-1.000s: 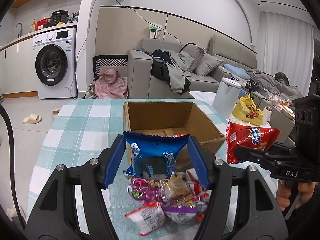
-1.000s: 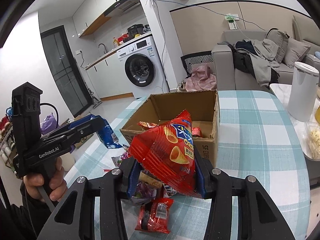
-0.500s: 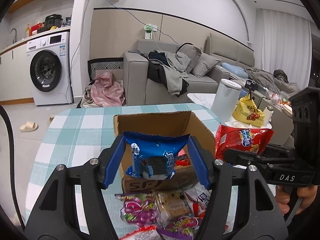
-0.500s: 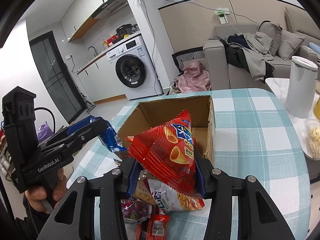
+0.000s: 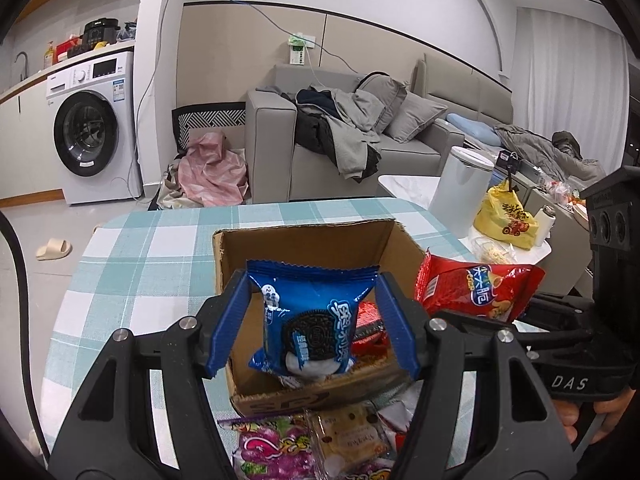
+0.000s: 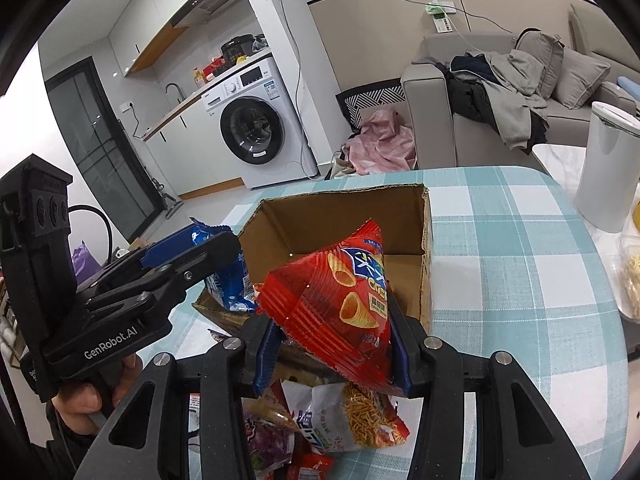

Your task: Organize snacks

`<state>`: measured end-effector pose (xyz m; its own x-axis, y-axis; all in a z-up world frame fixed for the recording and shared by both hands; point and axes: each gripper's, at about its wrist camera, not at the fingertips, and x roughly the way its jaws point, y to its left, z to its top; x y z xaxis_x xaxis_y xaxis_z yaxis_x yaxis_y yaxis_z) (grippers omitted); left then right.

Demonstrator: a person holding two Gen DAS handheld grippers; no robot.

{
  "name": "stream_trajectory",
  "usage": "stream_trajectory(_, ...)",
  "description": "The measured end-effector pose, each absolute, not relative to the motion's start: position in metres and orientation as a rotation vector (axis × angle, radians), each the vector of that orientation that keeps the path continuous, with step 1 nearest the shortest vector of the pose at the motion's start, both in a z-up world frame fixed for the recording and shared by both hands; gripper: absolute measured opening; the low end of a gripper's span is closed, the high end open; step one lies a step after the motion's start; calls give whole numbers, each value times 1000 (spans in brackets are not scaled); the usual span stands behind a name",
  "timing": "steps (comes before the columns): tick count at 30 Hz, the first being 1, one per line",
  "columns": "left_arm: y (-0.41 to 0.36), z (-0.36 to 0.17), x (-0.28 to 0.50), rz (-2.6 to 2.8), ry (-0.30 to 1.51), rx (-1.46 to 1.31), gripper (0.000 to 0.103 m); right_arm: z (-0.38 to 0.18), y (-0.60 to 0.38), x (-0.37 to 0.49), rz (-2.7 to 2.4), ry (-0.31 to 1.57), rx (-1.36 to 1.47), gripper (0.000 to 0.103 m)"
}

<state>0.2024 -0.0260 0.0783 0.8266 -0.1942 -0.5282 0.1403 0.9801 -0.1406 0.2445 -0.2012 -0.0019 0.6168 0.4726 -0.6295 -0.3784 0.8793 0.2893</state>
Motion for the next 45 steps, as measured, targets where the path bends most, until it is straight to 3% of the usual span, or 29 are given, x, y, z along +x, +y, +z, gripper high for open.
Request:
stream_trajectory(25, -21, 53, 254, -138, 639, -90, 64, -15, -189, 279, 478, 790, 94, 48)
stream_trajectory(27, -20, 54, 250, -139, 640, -97, 77, -12, -190, 275, 473, 778, 84, 52)
stream_trajectory(29, -17, 56, 242, -138, 632, -106, 82, -9, -192, 270, 461, 762, 71, 54)
stream_trajectory(31, -15, 59, 232, -139, 626, -104, 84, -5, -196, 265, 441, 741, 64, 64)
stream_trajectory(33, -12, 60, 224, -137, 627, -110, 93, -1, -198, 259, 454, 716, 66, 78)
stream_trajectory(35, -7, 62, 215, -120, 630, -121, 102, 2, -200, 255, 457, 712, 65, 81)
stream_trajectory(39, 2, 64, 191, -107, 615, -138, 102, 7, -203, 248, 458, 706, 89, 100)
stream_trajectory(45, 16, 61, 155, -76, 615, -136, 102, 6, -204, 230, 465, 708, 60, 103)
